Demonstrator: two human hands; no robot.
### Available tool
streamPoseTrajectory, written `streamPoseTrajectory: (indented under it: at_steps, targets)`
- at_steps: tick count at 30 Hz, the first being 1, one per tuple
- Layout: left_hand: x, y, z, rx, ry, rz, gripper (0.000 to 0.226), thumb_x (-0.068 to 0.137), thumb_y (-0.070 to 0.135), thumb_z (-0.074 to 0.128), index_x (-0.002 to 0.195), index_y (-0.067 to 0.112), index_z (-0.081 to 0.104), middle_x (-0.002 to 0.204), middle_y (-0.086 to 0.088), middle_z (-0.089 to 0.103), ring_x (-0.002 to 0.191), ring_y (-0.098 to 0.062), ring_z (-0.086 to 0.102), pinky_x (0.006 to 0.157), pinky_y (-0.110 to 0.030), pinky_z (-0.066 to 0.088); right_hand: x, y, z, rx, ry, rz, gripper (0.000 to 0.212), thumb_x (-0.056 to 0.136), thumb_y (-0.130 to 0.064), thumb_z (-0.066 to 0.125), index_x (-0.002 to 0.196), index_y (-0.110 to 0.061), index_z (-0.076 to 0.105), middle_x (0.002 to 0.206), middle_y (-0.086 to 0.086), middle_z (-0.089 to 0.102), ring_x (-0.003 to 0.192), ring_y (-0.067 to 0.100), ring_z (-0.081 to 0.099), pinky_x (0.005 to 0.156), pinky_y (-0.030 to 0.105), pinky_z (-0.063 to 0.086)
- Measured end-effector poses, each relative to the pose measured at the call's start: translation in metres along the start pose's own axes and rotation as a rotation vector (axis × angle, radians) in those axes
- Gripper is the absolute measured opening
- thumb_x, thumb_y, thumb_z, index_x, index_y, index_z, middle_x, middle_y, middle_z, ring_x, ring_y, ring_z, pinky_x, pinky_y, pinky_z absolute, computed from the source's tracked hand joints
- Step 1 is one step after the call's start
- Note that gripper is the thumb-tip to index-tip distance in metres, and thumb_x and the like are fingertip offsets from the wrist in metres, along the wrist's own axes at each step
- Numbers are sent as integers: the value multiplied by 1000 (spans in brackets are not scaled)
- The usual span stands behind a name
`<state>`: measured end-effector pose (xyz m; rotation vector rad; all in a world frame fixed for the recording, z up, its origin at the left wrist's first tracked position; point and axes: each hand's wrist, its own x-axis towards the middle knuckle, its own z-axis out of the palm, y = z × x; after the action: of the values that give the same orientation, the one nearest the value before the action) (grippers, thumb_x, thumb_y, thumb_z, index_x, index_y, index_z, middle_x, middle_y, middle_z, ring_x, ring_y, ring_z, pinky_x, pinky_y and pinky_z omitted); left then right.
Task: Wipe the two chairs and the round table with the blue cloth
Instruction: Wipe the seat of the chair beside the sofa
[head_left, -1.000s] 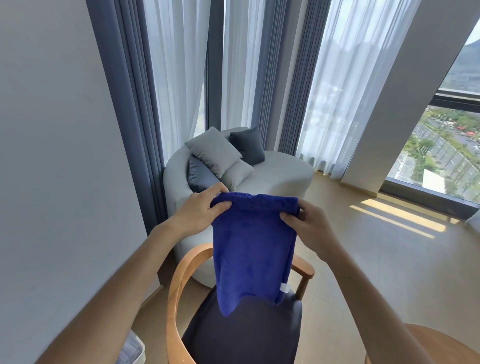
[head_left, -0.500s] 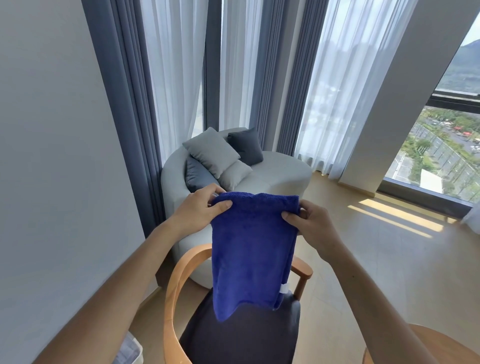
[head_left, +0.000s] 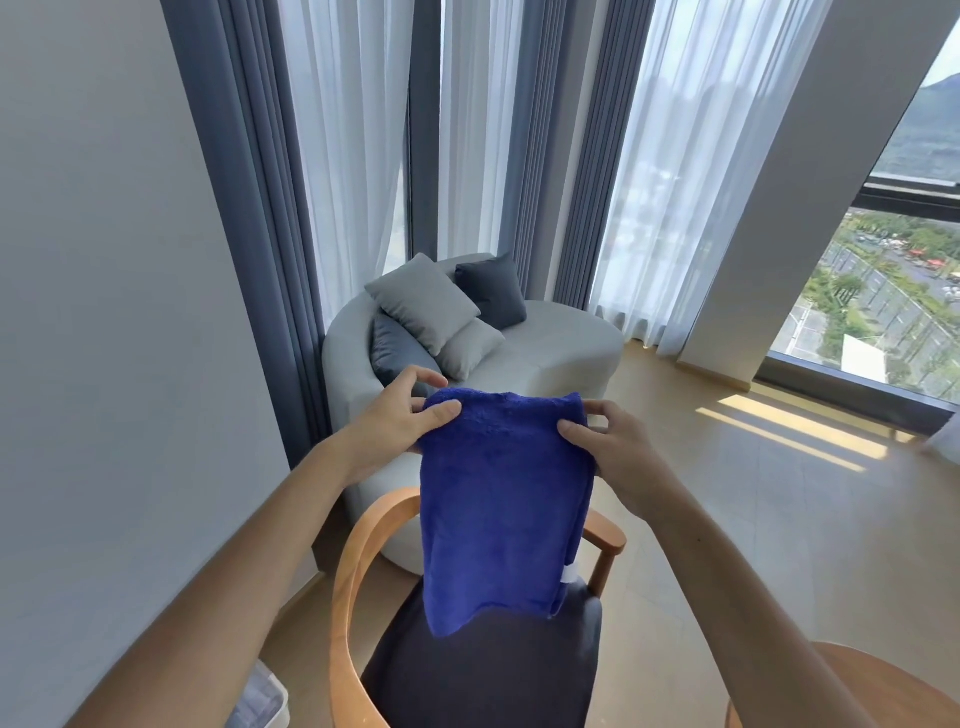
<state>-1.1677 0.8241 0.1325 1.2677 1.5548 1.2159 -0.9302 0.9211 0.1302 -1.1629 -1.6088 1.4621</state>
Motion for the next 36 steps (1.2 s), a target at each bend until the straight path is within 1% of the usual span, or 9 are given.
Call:
streamPoseTrajectory:
  at_steps: [5, 8, 12, 16, 20, 23, 27, 32, 36]
  targets:
    - [-7, -5, -9, 42, -187, -13, 74, 75, -13, 68, 131, 29, 43, 110, -9, 67, 100, -25, 66, 88, -36, 56, -4, -2, -4, 161, -191, 122, 27, 85, 9, 63, 110, -2, 63, 100, 12, 69, 90, 24, 65, 89, 42, 52]
    - [-6, -6, -5, 177, -51, 30, 67, 78, -9, 68, 131, 27, 47, 110, -1, 66, 102, -18, 65, 89, -31, 55, -6, -3, -5, 61, -246, 71, 49, 71, 25, 60, 103, -12, 65, 102, 13, 69, 88, 24, 64, 89, 42, 53]
    - [-4, -5, -3, 479, 81, 158, 51, 87, 5, 65, 132, 25, 50, 110, 8, 65, 97, -6, 62, 80, -10, 48, -8, 0, 0, -162, -100, -89, 53, 71, 22, 59, 110, -14, 63, 99, 9, 69, 88, 23, 61, 85, 41, 54]
    - [-6, -5, 0, 583, 128, 217, 40, 95, 12, 55, 128, 33, 47, 102, -6, 68, 93, -23, 65, 86, -35, 53, -9, 0, 2, -347, 39, -237, 43, 76, 7, 62, 111, -19, 62, 94, 1, 68, 90, 22, 63, 79, 40, 56]
    - [-6, -6, 2, 541, 159, 230, 45, 98, 18, 50, 133, 41, 36, 94, -13, 64, 82, -24, 64, 83, -41, 53, -8, -4, 0, -511, 125, -283, 35, 83, -11, 63, 115, -24, 54, 91, -1, 67, 84, 19, 62, 72, 36, 52]
    - [-6, -3, 4, 417, 167, 210, 50, 100, 20, 47, 135, 51, 28, 82, -16, 61, 77, -27, 63, 77, -44, 58, -8, -6, 1, -399, 120, -233, 39, 88, -13, 62, 121, -25, 45, 95, 5, 67, 88, 20, 63, 75, 39, 55]
    - [-5, -1, 4, 337, 226, 182, 29, 102, 18, 40, 116, 43, 43, 83, -27, 53, 71, -34, 53, 70, -50, 54, -10, -9, 2, -151, 93, -63, 44, 89, -20, 67, 126, -21, 42, 100, 12, 64, 92, 24, 63, 77, 38, 57]
    - [-10, 2, 1, 214, 164, 122, 15, 100, 15, 47, 99, 27, 55, 93, -9, 60, 81, -23, 56, 76, -44, 54, -13, -15, -3, 26, -87, 47, 59, 73, 11, 73, 121, -17, 49, 108, 23, 64, 90, 28, 64, 80, 40, 57]
    - [-17, 0, -4, 221, -3, 114, 51, 80, -2, 69, 113, 32, 51, 109, -3, 60, 95, -19, 64, 85, -28, 56, -17, -11, -3, -220, -17, -82, 61, 73, 13, 69, 124, -16, 54, 101, 11, 66, 89, 21, 62, 66, 21, 52]
